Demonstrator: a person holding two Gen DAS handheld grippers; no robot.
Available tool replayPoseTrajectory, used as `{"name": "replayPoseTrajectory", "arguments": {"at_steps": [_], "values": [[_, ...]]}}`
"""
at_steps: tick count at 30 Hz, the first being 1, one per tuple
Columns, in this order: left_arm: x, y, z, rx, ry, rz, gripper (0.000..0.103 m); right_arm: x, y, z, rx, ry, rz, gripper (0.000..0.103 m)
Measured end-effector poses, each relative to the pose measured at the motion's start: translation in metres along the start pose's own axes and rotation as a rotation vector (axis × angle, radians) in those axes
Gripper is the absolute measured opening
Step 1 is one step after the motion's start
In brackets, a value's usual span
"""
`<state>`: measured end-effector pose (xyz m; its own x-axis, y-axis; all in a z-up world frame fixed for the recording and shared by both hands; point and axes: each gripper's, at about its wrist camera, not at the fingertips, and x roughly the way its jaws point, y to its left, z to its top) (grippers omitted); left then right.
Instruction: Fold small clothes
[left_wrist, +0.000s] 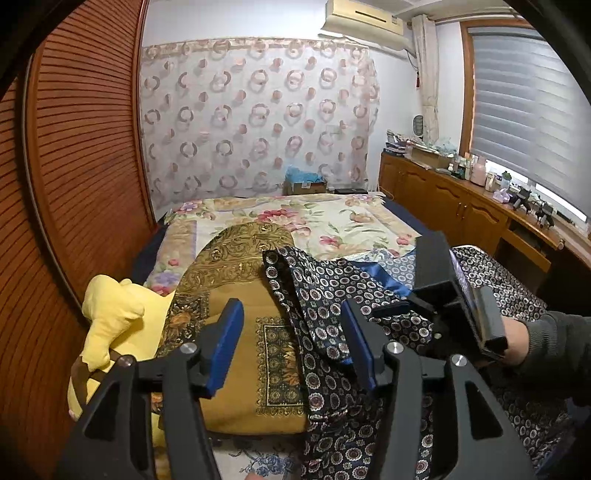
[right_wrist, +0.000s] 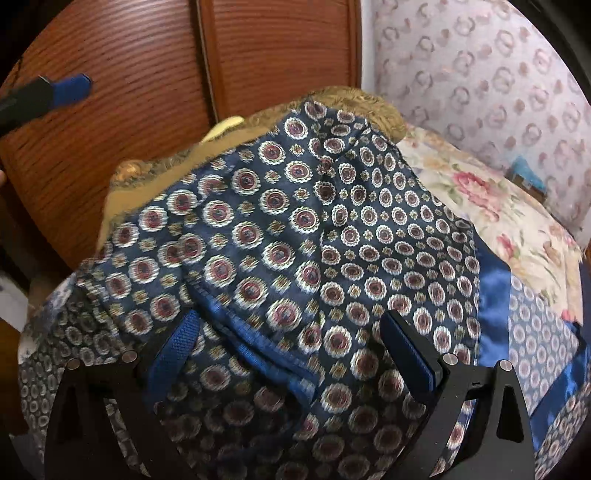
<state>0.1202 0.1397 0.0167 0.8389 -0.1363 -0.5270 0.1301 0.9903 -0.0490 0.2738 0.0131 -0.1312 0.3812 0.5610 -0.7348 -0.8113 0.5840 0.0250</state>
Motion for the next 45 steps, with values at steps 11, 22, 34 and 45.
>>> {"name": "replayPoseTrajectory", "arguments": {"at_steps": [11,22,34,45], "values": [[0.041,0.004,0.003,-0.018,0.065,-0.041,0.055,-0.026,-0.07,0.021,0.168,-0.082,-0.113,0.1],[0.07,-0.035,-0.007,0.008,0.131,-0.091,0.055,-0.121,-0.127,-0.039,0.336,-0.15,-0.188,0.1],[0.098,-0.084,-0.021,0.04,0.21,-0.142,0.055,-0.245,-0.195,-0.199,0.566,-0.098,-0.485,0.085],[0.13,-0.099,-0.044,0.055,0.32,-0.119,0.055,-0.278,-0.225,-0.287,0.738,-0.023,-0.544,0.054]]}}
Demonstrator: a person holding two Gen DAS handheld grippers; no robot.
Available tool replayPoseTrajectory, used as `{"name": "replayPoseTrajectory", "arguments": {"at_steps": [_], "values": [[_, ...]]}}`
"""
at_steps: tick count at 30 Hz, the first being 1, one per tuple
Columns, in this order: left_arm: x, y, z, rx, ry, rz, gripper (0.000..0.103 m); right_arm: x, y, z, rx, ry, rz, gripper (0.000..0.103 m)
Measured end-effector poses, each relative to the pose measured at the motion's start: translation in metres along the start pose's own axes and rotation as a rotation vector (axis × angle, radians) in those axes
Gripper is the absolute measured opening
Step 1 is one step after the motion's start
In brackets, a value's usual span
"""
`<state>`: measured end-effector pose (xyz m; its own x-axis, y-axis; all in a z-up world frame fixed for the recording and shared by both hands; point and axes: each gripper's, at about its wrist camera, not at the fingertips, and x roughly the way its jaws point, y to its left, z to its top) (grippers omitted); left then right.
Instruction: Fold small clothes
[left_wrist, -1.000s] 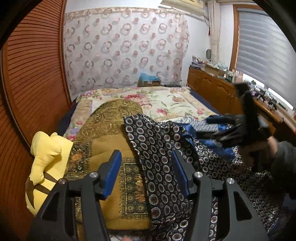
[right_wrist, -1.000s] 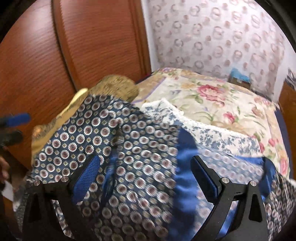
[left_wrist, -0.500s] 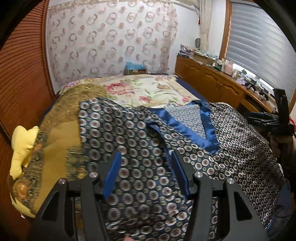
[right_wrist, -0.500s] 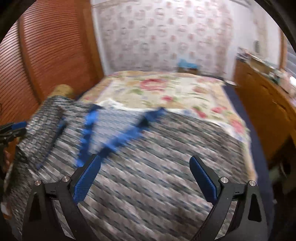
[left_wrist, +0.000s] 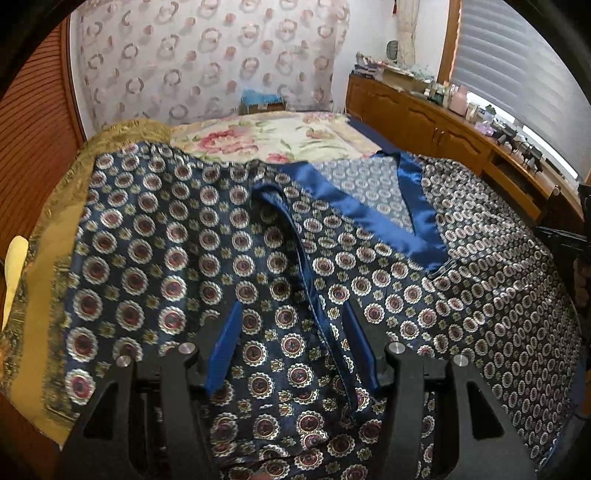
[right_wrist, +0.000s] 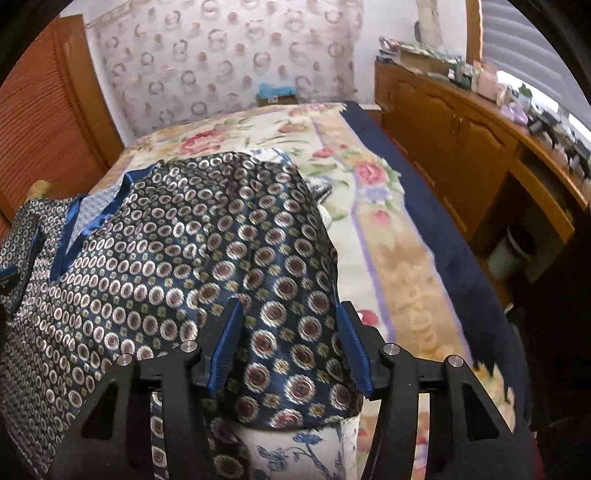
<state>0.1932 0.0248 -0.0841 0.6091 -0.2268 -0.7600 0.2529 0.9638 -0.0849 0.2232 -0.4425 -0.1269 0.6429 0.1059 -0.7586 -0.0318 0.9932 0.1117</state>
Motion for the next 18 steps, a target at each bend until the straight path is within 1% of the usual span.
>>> {"name": "replayPoseTrajectory", "arguments": {"at_steps": [3,4,6,8,11,13,15,16,17,18], "values": [[0.009,-0.002,-0.003,0.012,0.026,0.017,0.055,0.003,-0.005,-0.003,0.016,0.016,0.018,0.053],[0.011,-0.003,-0.004,0.017,0.033,0.021,0.055,0.004,-0.005,-0.003,0.018,0.023,0.021,0.051],[0.014,-0.003,-0.006,0.018,0.039,0.025,0.055,0.008,-0.006,-0.003,0.023,0.037,0.028,0.045],[0.014,-0.006,-0.007,0.024,0.03,0.036,0.055,0.011,-0.007,-0.004,0.023,0.053,0.036,0.037],[0.016,-0.01,-0.009,0.026,0.02,0.045,0.056,0.01,-0.008,-0.005,0.029,0.061,0.064,0.029],[0.016,-0.013,-0.008,0.028,0.02,0.039,0.057,0.009,-0.006,-0.005,0.01,0.059,0.055,0.027],[0.018,-0.014,-0.007,0.029,0.022,0.025,0.06,0.007,-0.004,-0.006,-0.019,0.054,0.029,0.019],[0.019,-0.013,-0.006,0.032,0.024,0.022,0.062,0.006,-0.003,-0.005,-0.033,0.052,0.009,0.012],[0.019,-0.014,-0.006,0.036,0.026,0.019,0.065,0.005,-0.002,-0.005,-0.045,0.05,-0.008,0.007],[0.021,-0.016,-0.005,0.042,0.028,0.015,0.067,0.005,-0.001,-0.005,-0.058,0.049,-0.021,0.007]]}}
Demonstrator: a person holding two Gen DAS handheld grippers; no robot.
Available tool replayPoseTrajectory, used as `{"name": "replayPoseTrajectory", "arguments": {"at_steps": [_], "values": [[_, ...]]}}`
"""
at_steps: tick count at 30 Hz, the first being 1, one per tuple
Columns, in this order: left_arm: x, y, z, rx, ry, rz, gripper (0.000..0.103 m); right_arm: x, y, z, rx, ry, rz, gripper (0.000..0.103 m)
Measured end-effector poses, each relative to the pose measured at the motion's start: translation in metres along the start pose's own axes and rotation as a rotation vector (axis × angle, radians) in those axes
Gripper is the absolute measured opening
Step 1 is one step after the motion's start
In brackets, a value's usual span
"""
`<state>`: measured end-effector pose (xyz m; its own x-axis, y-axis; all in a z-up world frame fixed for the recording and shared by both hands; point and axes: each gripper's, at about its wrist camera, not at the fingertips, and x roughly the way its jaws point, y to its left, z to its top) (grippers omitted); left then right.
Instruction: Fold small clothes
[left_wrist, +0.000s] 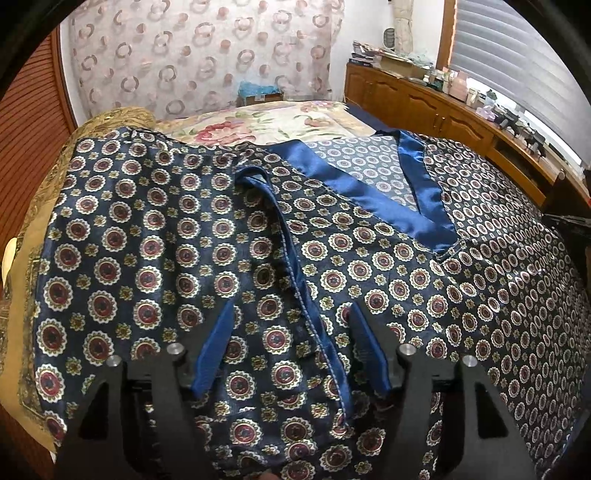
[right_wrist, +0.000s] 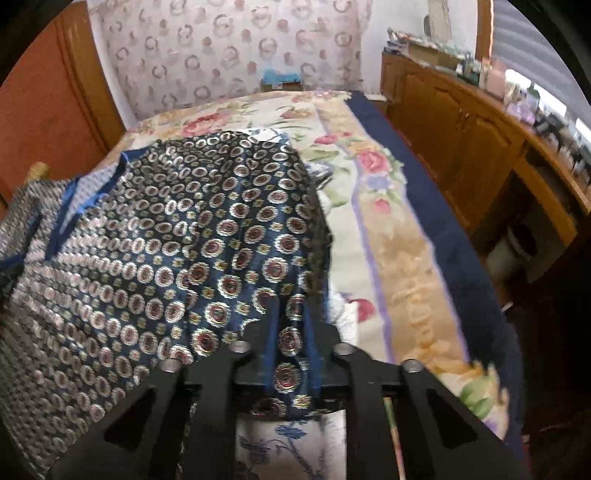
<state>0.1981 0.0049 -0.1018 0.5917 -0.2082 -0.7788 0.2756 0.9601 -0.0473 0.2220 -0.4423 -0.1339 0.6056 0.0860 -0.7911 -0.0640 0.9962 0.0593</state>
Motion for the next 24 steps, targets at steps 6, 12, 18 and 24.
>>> {"name": "replayPoseTrajectory", "arguments": {"at_steps": [6,12,18,24], "values": [[0.007,-0.01,0.006,0.023,0.012,0.001,0.078,-0.01,0.003,-0.001,-0.023,-0.043,0.01,0.0],[0.008,-0.011,0.007,0.031,0.015,0.005,0.082,-0.029,0.017,0.009,-0.029,-0.108,0.086,0.0],[0.009,-0.014,0.007,0.031,0.015,0.008,0.083,-0.04,0.045,0.018,-0.069,-0.14,0.161,0.0],[0.01,-0.015,0.007,0.032,0.015,0.011,0.084,-0.014,0.087,0.009,-0.138,-0.059,0.232,0.0]]}}
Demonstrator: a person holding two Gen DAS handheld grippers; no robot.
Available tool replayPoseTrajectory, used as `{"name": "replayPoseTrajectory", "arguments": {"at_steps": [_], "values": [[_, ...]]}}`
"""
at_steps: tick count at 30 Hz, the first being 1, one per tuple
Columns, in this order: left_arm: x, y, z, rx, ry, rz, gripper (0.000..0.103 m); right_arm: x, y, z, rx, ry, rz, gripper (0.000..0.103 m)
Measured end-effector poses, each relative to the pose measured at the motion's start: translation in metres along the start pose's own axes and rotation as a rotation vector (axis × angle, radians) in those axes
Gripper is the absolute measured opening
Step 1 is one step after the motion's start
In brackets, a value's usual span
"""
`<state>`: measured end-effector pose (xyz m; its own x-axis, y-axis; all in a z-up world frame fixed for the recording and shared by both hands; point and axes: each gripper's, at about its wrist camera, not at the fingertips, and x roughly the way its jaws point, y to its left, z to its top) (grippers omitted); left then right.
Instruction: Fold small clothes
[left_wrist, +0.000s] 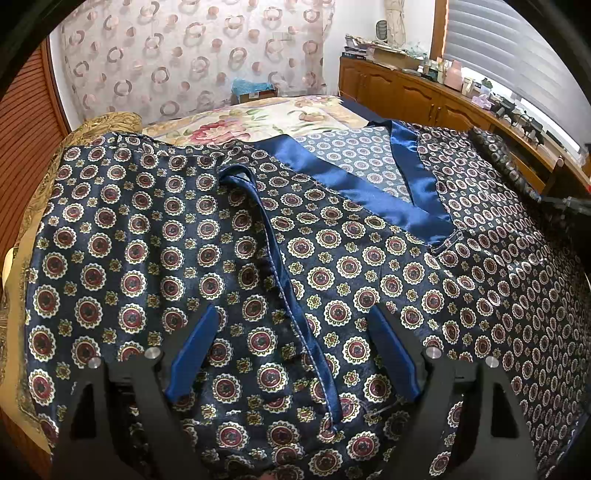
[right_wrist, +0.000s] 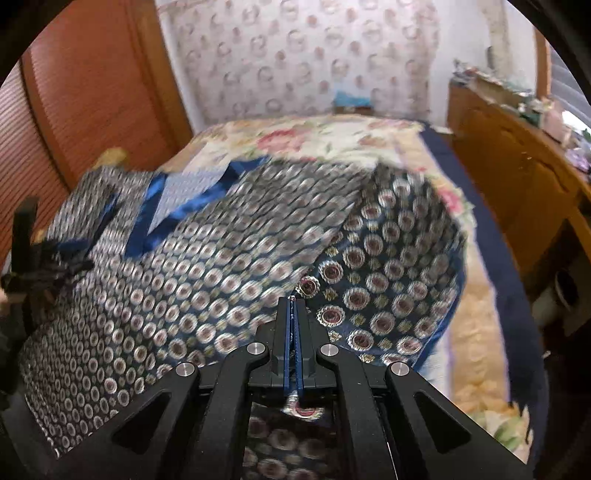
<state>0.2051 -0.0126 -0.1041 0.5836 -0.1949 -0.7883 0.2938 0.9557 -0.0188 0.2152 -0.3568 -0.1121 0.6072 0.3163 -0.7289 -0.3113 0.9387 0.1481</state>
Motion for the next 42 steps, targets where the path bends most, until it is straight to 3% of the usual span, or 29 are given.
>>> {"name": "replayPoseTrajectory", "arguments": {"at_steps": [4,7,9,11,16,19,24,31,33,35,38,42], "values": [[0.0,0.0,0.0,0.001,0.0,0.002,0.085,0.021,0.015,-0.01,-0.012,0.063,0.028,0.0],[0.0,0.0,-0.001,0.0,0.0,0.0,0.085,0.022,0.02,-0.013,-0.021,0.063,0.025,0.001],[0.0,0.0,-0.001,0.002,0.0,0.0,0.085,0.019,0.022,-0.011,-0.021,0.053,0.013,0.007],[-0.001,0.001,-0.001,0.002,0.002,0.0,0.085,0.014,0.022,-0.009,-0.019,0.043,0.008,0.029],[-0.012,0.005,-0.004,-0.022,-0.029,0.022,0.084,-0.012,0.008,0.005,-0.009,-0.032,-0.055,0.047],[-0.022,0.006,-0.003,-0.037,-0.059,0.024,0.084,-0.018,-0.011,0.01,0.02,-0.047,-0.131,0.049],[-0.038,0.006,0.0,-0.041,-0.103,0.027,0.084,-0.008,-0.045,0.003,0.099,-0.007,-0.185,0.049],[-0.047,0.004,0.004,-0.035,-0.112,0.021,0.084,0.008,-0.062,-0.01,0.177,0.033,-0.144,0.048],[-0.048,0.004,0.004,-0.037,-0.112,0.023,0.084,0.008,-0.061,-0.01,0.169,0.025,-0.147,0.04],[-0.049,0.004,0.004,-0.04,-0.112,0.024,0.084,0.009,-0.058,-0.009,0.147,0.024,-0.123,0.005],[-0.052,0.005,0.006,-0.038,-0.118,0.033,0.084,0.013,-0.05,-0.006,0.095,0.021,-0.123,0.002],[-0.06,0.009,0.008,-0.041,-0.134,0.046,0.085,-0.001,-0.041,0.007,0.098,-0.077,-0.101,0.001]]}}
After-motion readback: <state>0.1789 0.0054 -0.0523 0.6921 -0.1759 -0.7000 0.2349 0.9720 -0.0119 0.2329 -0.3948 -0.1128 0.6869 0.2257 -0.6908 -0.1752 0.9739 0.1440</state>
